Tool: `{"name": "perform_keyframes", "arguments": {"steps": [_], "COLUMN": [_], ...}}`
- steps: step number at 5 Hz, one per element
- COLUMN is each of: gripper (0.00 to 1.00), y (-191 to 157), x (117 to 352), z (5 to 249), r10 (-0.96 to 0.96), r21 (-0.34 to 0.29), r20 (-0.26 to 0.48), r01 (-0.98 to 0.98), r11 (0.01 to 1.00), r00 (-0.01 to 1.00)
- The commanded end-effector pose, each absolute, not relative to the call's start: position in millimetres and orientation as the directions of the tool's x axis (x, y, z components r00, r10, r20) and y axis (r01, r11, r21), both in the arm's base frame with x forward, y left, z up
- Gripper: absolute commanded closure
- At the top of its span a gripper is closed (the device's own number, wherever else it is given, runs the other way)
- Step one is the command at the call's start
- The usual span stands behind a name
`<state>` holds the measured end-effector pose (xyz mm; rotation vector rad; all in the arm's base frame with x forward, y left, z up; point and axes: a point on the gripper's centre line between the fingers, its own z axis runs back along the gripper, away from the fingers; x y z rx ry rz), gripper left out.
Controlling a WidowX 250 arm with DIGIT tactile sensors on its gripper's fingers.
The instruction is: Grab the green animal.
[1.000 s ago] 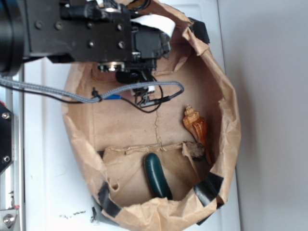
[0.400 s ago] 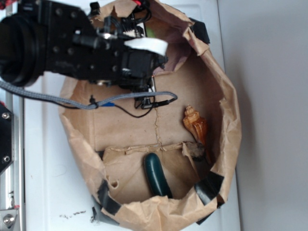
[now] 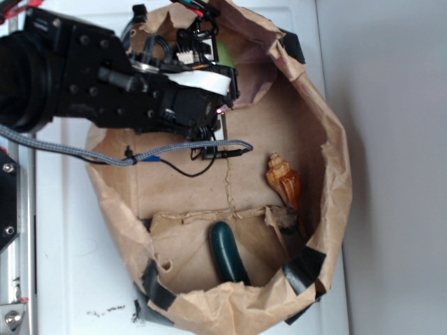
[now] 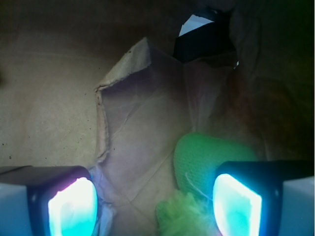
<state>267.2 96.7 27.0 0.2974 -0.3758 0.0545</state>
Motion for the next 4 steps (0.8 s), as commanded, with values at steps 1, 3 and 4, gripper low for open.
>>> {"name": "perform_keyframes", "arguments": {"steps": [1,3,4], "gripper": [0.0,0.0,0.0], "y": [103,122,122], "x": [252,249,254], "z": [80,109,95], "r10": [0.051,0.173,0.203], "r21": [0.151,0.094,0.16], "r20": [0.362,0.32,0.341], "r01": [-0.112,-0.213,-0.269], "r11": [0.982,0.973,0.95], "r00": [0.931,0.932,0.918]}}
